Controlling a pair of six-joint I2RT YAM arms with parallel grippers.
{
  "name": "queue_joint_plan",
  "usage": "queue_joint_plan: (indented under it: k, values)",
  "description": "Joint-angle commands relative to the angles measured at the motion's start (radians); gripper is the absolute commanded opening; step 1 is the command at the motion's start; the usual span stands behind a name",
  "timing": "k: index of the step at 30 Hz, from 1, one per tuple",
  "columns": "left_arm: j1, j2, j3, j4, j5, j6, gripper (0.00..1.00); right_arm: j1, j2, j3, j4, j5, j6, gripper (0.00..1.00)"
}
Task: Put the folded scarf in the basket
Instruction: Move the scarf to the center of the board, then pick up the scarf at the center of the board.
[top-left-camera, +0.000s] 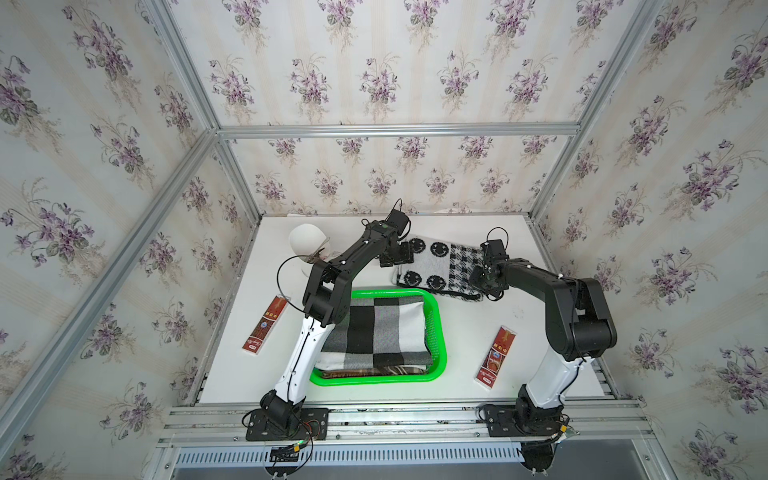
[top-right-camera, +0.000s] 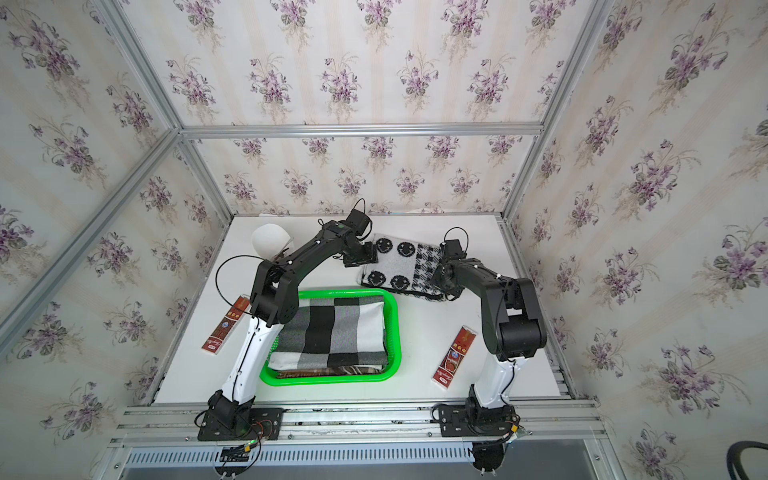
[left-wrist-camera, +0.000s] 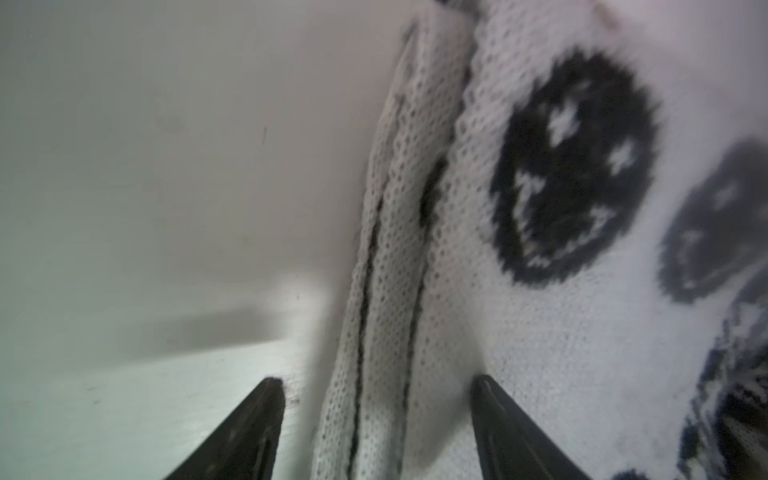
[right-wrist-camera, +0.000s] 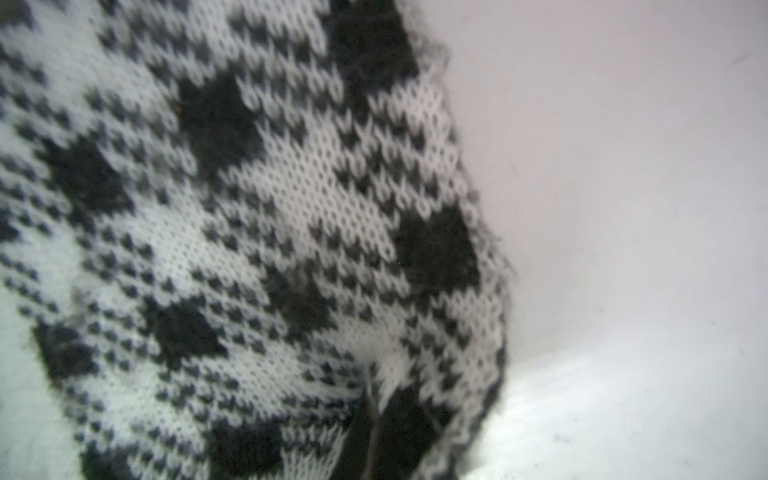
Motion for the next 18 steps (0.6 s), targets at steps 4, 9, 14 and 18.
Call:
queue_joint_plan:
  k: [4,9,14,18]
  values:
    - [0.002,0.021,-0.030,0.067,0.084,-0.007,0.71,0.001,0.009,-0.001,0.000,0.002,-0.005,0.00]
    - [-0.003,0.030,-0.055,0.115,0.125,-0.044,0.45,0.002,0.013,-0.004,0.018,-0.009,0.004,0.00]
    - [-0.004,-0.033,-0.117,0.201,0.135,-0.082,0.05,0.022,-0.005,0.020,0.019,-0.002,0.014,0.00]
    - [-0.013,-0.089,-0.081,0.201,0.115,-0.070,0.00,0.043,-0.062,0.049,0.014,0.027,0.024,0.00]
